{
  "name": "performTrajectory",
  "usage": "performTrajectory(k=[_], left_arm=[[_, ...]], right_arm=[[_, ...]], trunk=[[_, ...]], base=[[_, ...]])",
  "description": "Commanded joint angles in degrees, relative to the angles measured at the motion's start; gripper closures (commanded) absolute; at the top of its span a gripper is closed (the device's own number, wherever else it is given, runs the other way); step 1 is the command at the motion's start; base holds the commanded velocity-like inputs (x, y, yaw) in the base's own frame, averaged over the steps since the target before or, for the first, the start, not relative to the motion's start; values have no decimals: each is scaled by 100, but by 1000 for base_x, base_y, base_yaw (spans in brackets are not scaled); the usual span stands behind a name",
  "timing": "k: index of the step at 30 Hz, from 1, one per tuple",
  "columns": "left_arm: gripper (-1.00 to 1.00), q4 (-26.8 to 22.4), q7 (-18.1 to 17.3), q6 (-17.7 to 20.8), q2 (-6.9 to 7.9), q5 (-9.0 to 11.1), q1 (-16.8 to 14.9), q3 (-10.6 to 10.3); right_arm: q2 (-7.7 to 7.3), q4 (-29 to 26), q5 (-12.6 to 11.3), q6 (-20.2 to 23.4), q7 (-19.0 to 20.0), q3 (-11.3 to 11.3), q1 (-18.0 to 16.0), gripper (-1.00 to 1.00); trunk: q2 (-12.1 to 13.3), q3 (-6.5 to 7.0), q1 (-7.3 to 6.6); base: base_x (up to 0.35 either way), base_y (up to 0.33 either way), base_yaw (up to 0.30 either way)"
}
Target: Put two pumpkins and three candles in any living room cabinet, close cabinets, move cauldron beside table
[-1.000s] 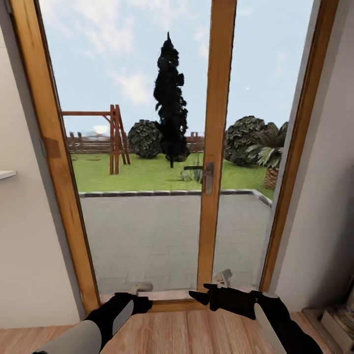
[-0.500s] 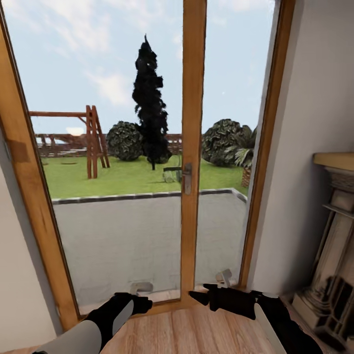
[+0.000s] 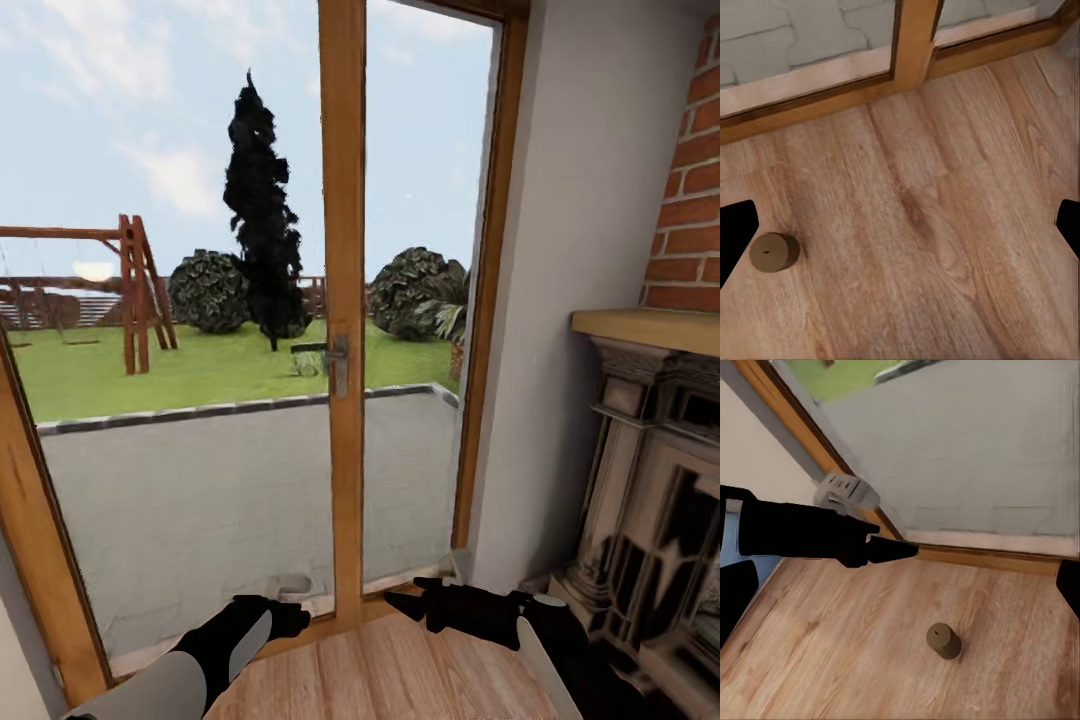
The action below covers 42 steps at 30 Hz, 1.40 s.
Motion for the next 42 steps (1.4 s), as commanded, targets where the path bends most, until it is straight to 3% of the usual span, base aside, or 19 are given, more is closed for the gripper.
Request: performTrajectory(k=[1,42], left_arm=[[-100,-14,46,24,6,62,-3,-42],[-100,0,53,24,-1,29,-3,-81]], right_arm=[[-4,-2,-44,40,-11,8,-6,-100],[19,7,-35,41,-44,10,-6,-100]], trunk=[[-6,-4,1],[-6,193,1]], base=[[0,0,-267],[-55,31,-268]])
